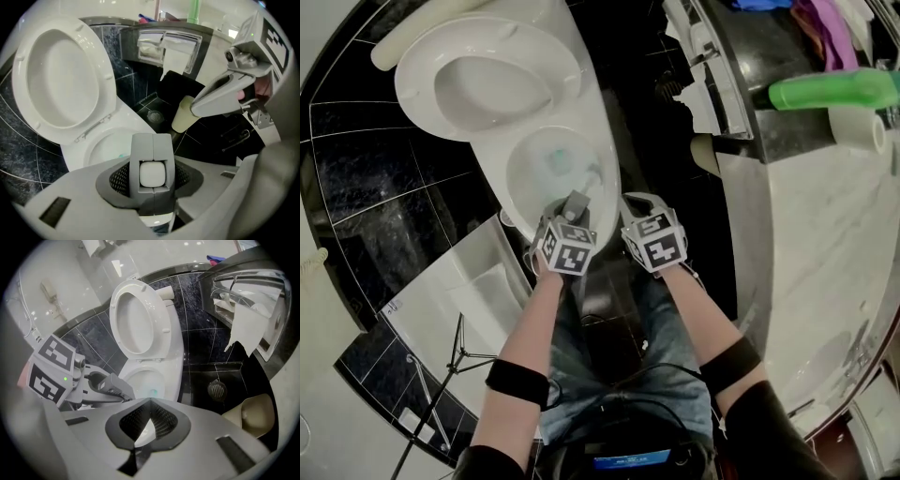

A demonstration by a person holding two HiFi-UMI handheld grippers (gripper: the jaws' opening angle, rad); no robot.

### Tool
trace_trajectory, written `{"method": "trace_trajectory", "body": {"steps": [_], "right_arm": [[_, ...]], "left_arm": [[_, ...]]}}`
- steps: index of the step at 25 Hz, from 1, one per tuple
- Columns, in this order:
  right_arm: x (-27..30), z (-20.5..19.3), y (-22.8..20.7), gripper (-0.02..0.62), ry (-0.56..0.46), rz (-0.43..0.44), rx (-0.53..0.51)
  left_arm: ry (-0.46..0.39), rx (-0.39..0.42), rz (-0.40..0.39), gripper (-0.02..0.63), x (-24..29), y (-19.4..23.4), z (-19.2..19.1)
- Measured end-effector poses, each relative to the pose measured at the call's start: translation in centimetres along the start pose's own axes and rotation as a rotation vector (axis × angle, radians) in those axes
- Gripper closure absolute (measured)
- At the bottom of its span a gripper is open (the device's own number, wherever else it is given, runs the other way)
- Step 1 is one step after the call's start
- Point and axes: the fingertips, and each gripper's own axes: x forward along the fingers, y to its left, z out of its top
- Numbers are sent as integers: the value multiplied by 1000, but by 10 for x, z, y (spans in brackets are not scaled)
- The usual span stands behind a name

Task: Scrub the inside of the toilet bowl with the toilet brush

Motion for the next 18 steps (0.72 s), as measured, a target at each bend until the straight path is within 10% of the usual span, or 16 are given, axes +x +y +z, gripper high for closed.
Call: {"method": "trace_trajectory", "body": {"steps": [18], "right_arm": [[39,31,-9,589,-34,21,-30]], "left_arm": [[-150,-55,150,428,22,103,83]]}}
